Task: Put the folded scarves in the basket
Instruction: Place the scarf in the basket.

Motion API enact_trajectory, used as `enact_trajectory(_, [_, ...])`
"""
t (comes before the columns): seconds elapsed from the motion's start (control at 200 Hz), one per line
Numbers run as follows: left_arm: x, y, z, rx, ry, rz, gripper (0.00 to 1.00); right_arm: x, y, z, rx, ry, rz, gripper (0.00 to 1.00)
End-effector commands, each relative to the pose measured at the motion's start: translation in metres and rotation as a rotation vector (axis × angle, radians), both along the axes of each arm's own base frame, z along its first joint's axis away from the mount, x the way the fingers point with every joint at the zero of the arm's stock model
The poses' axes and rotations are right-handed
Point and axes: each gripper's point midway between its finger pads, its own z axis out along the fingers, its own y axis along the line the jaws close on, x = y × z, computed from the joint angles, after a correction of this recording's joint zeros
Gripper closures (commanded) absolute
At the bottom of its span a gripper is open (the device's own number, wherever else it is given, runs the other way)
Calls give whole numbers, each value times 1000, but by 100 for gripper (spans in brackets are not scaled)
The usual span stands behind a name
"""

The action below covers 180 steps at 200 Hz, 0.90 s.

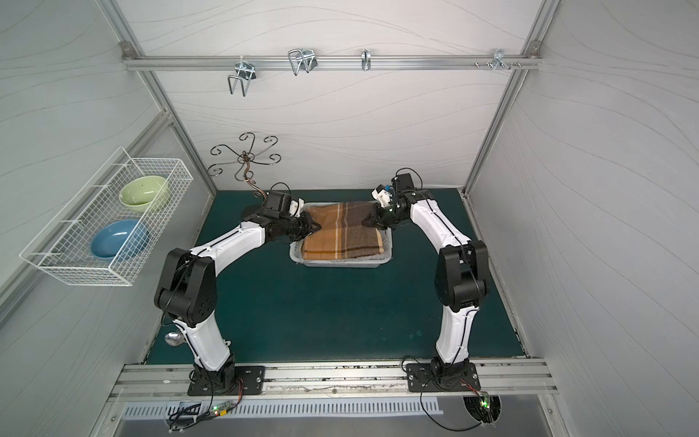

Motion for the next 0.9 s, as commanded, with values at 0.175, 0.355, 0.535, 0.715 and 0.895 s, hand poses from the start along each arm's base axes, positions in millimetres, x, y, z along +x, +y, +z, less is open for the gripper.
enact_trajectory(0.175, [2,1,12,11,-75,-6,93,2,-19,-23,-69,-22,-19,86])
enact_trajectory(0.355, [-1,9,2,75,-66,-7,72,5,-26,-35,-77,-11,-36,75])
enact_trajectory(0.535, [-4,14,0,103,-63,-1,62,2,-33,-45,-78,17,-52,66])
enact_trajectory(0.715, [-3,23,4,137,-72,10,59,-3,-39,-41,-89,3,-68,62])
enact_trajectory(0.895, [0,34,15,149,-88,39,53,-5,-48,-33,-86,-15,-88,57])
